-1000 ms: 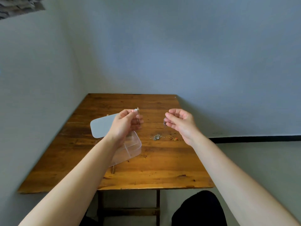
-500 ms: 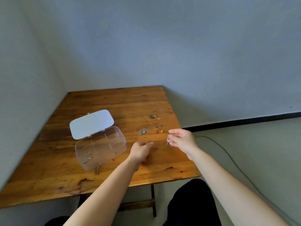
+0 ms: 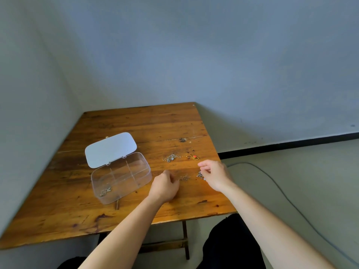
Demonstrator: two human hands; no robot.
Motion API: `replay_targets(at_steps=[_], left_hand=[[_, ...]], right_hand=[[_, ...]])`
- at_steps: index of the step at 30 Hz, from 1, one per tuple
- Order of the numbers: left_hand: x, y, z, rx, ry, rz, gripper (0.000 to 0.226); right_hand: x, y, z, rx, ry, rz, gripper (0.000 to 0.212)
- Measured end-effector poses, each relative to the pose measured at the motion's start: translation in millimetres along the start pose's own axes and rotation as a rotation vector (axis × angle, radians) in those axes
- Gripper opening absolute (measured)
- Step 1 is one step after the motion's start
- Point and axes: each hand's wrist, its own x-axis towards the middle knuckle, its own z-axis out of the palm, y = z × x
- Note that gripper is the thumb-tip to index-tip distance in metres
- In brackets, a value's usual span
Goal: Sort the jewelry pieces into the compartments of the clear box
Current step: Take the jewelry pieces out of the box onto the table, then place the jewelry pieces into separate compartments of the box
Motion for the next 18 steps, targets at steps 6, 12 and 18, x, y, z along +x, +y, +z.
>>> replay_targets(at_steps=[6,12,18], left_hand=[[-17.3,-20.4,-40.1,0.097,0.214,0.239,0.018],[-36.5,-72.3,-97.7,0.157,0.505,0.255,0.022],[-46.3,-148.8,-128.3,0.034,0.626,-0.073,0.035]], right_hand=[[-2.0,-22.0,5.1,-0.086,0.054,-0.068,0.025],[-7.5,-73.3,40.6,-0.034,-0.033,-0.184,0.025],[-17.4,-134.8,87.7,-0.065,-0.222,-0.408,0.03]])
